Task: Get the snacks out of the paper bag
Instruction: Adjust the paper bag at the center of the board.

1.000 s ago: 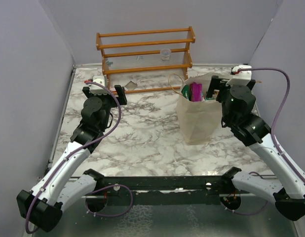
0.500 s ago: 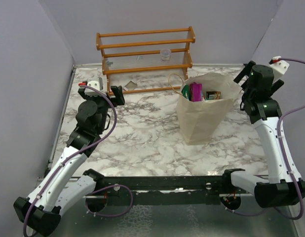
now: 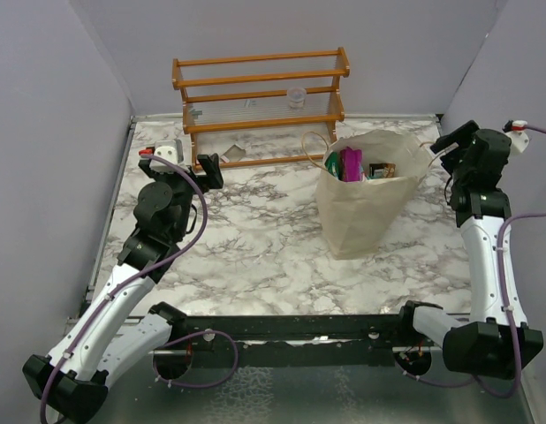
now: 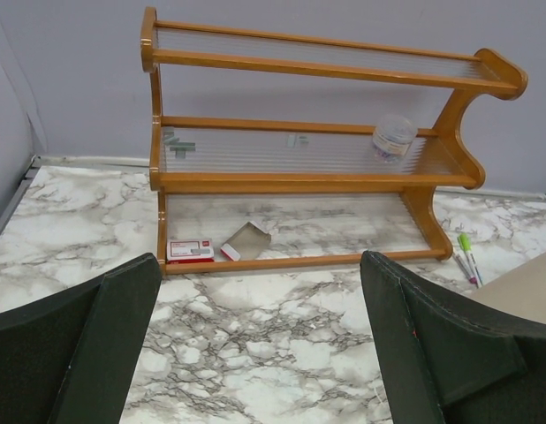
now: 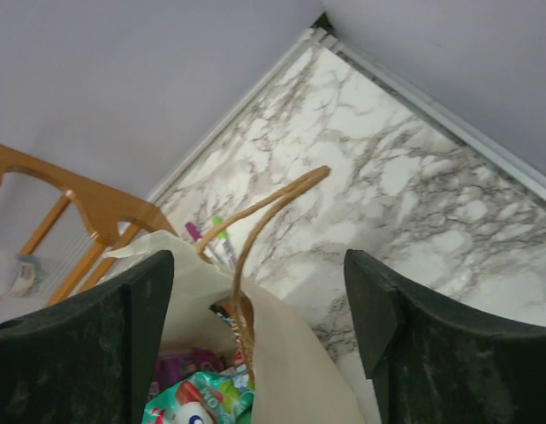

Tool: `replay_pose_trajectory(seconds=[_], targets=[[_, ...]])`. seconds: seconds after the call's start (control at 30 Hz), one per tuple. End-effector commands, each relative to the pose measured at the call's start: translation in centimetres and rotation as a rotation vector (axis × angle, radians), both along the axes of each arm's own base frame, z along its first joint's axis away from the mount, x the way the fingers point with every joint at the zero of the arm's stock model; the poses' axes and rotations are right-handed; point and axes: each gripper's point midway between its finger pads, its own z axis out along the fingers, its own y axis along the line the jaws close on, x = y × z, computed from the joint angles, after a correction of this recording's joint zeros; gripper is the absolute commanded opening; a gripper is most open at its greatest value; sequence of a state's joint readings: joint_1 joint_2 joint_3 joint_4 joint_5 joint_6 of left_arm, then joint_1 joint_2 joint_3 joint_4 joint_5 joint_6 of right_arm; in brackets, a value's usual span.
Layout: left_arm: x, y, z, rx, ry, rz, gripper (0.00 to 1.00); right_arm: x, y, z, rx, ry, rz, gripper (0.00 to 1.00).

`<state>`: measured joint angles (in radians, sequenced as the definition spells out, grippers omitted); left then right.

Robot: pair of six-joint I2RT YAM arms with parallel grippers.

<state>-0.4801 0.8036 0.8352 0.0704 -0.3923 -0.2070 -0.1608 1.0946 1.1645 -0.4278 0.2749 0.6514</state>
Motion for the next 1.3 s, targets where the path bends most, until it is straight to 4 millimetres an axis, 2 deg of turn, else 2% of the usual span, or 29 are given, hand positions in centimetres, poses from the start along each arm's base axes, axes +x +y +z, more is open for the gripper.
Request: replay_pose_trajectory(seconds=[0.0,0.27,0.37,0.47,0.7,0.77,1.0,1.1,1.27], targets=[[-0.2,-0.1,0.7,-0.013,-0.024,-0.007,0.99,1.6,1.3,1.2,0.087,-0.114,0.083,0.71],[-0.1,-0.2,0.4,-0.003,-0.018,-0.004,0.99,3.2,1.3,0.0,0.152,-0.152,0.101,0.59],[-0.1,-0.4,0.3,-0.001,-0.016,-0.009,0.99,3.7,1.1,-0.6,0.173,-0.148,0.106,0.5],[-0.1,-0.4,0.3,0.001,-0.015,-0.007,0.99,4.0,0.8,-0.4,0.168,-0.164,0.112,0.46],[0.0,-0.4,0.1,0.009,-0.011,-0.004,0.99,3.9,0.2,2.7,0.036,-0.219,0.142,0.09],[0.1,-0.5,0.1,0.01,-0.01,-0.006,0.99,3.7,0.6,3.4,0.013,-0.232,0.167,0.02],[0.2,-0.7,-0.3,0.016,-0.002,-0.012,0.99,2.4,2.4,8.1,-0.105,-0.327,0.288,0.02],[0.2,-0.8,-0.3,0.017,-0.003,-0.016,0.99,1.9,3.8,10.5,-0.168,-0.382,0.374,0.02],[0.1,-0.8,-0.1,0.015,-0.008,-0.02,0.99,2.4,6.1,13.0,-0.184,-0.418,0.516,0.02]])
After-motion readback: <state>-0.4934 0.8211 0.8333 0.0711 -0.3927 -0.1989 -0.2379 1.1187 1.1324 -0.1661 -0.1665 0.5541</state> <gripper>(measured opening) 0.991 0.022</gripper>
